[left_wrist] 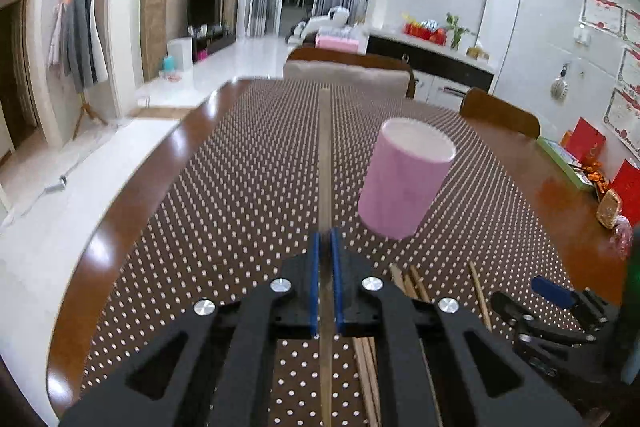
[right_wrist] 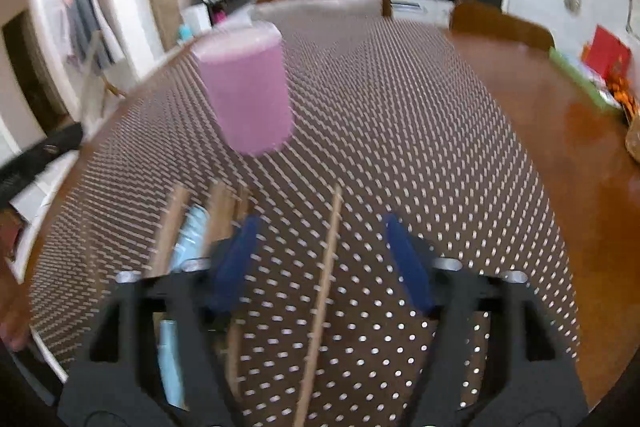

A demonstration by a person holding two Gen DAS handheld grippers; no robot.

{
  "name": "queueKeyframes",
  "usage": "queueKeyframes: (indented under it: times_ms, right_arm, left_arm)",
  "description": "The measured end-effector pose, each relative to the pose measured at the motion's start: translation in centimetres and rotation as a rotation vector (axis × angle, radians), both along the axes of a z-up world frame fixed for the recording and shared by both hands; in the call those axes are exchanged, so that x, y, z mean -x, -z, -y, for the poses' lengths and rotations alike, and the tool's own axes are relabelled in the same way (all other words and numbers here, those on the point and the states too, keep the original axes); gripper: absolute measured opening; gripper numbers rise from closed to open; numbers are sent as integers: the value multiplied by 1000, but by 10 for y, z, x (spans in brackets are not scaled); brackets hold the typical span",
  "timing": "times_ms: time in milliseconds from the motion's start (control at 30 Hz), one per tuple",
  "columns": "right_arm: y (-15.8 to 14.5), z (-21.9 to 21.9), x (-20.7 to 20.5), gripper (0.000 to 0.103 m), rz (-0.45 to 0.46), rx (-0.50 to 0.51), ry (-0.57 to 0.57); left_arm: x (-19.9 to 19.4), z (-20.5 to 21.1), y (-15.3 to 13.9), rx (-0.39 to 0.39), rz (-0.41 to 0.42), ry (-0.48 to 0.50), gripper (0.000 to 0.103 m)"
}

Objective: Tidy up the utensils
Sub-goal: 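Lift both held chopsticks and carry them above the pink cup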

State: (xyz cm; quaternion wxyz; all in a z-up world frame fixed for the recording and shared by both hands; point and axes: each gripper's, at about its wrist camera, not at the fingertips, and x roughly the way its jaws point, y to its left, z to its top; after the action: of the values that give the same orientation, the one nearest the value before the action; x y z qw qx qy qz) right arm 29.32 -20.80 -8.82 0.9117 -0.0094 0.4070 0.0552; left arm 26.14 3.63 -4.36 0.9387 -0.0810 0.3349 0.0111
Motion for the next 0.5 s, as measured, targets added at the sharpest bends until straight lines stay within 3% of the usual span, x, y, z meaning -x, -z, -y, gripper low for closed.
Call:
queueKeyframes:
  times_ms: [167,200,333,367,500]
  right_arm:
    - [34,-2,-15,67,-94,67,13]
    - [34,-2,-15,63,-80,55,11]
    - [31,-5,-18,24,-71,52,-13]
    - [31,-7,-18,8,-69,53,-21]
    - [27,-6,-21,6,-96,13,-2]
  left_arm:
    - [-4,-9,9,7,-16,-20,6]
    - [-5,-9,9,6,-16,-20,6]
    - [-7,-9,11,-13,-28,-17,6]
    - [-8,-8,12,-15,-33,-19,6]
    - [-15,-3,14,-16,-47,-11,6]
